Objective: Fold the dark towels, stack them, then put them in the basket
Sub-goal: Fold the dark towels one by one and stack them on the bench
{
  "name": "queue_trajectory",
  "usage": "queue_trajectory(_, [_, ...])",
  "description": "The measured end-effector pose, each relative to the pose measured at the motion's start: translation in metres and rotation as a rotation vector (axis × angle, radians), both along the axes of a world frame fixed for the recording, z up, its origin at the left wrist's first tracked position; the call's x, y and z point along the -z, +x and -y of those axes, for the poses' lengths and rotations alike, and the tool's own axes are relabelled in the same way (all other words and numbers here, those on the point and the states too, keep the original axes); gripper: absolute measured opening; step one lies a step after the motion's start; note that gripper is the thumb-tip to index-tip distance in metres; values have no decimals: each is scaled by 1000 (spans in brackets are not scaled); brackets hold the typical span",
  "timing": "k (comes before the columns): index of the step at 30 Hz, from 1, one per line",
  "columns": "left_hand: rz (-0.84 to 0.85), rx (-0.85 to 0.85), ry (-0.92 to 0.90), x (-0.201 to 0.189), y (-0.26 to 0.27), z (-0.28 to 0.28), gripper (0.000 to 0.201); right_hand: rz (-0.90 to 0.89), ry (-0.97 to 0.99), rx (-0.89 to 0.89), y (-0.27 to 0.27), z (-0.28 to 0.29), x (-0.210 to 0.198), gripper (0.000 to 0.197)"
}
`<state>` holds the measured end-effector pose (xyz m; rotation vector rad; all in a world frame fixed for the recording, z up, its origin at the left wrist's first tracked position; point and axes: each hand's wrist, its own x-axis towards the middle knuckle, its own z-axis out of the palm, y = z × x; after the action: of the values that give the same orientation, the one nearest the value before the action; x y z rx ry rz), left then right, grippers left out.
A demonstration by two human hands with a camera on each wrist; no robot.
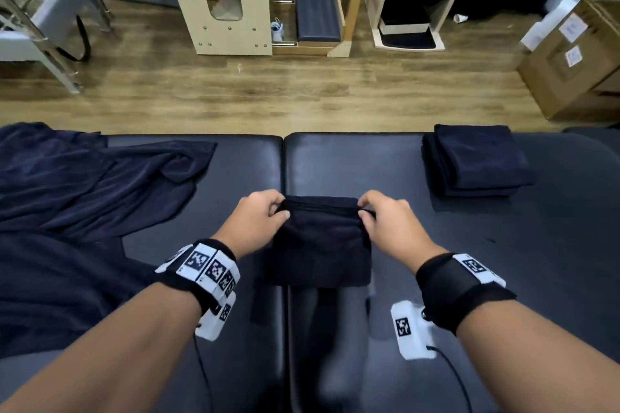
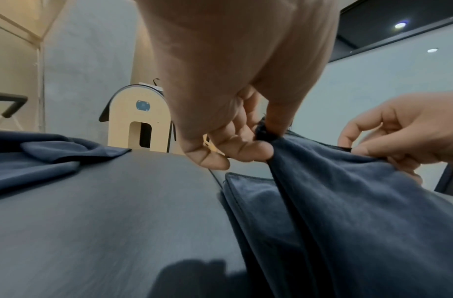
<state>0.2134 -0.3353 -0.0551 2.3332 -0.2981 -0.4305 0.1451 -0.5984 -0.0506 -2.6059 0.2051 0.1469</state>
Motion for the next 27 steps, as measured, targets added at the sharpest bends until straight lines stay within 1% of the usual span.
queue_trajectory(2, [1,-72,-46,5,16,8,8,12,-1,52,19,1,5,9])
queue_trajectory(4, [-40,-141,-105,16,28,12,22,24,-7,116,32,0,10,17])
queue_trajectory(5, [-30,-133,-100,21,31,12,30,27,-21,130,34,-2,13,23])
queue_trajectory(6, [14,-83,-68,24,30,11,36,51,-42,116,32,-5,14,27])
queue_trajectory(7, [83,12,-26,26,28,8,40,100,-69,65,28,-7,16,27])
queue_trajectory(9, [246,323,110,27,22,2,50,147,-172,-163,15,-12,22,28])
queue_trajectory(10, [299,481,228,28,19,-1,60,104,-241,-283,9,-15,25,34])
queue_trajectory(11, [306,587,359,31,16,-3,71,33,-313,-357,4,-16,29,43])
queue_trajectory(12, [291,629,474,34,16,-4,80,-32,-381,-371,2,-16,33,50])
queue_trajectory(13, [266,623,554,38,17,-4,86,-81,-430,-338,2,-16,37,56])
queue_trajectory(15, [213,555,628,37,20,-1,95,-179,-446,-225,4,-17,40,65])
queue_trajectory(16, [187,532,649,36,20,1,96,-228,-420,-182,5,-17,42,68])
queue_trajectory(18, [170,518,640,33,18,3,91,-320,-398,-129,7,-16,41,67])
queue_trajectory(19, [179,512,603,33,14,2,86,-320,-408,-116,6,-17,37,64])
queue_trajectory(21, [187,489,504,34,5,0,78,-227,-448,-135,1,-22,29,52])
queue_trajectory(23, [109,421,440,30,-3,0,71,-179,-464,-167,-9,-30,23,36])
queue_trajectory(24, [35,377,425,31,-5,-1,74,-211,-424,-152,-14,-34,22,35])
queue_trajectory(27, [-160,335,392,32,-8,3,96,-349,-180,32,-17,-38,24,45])
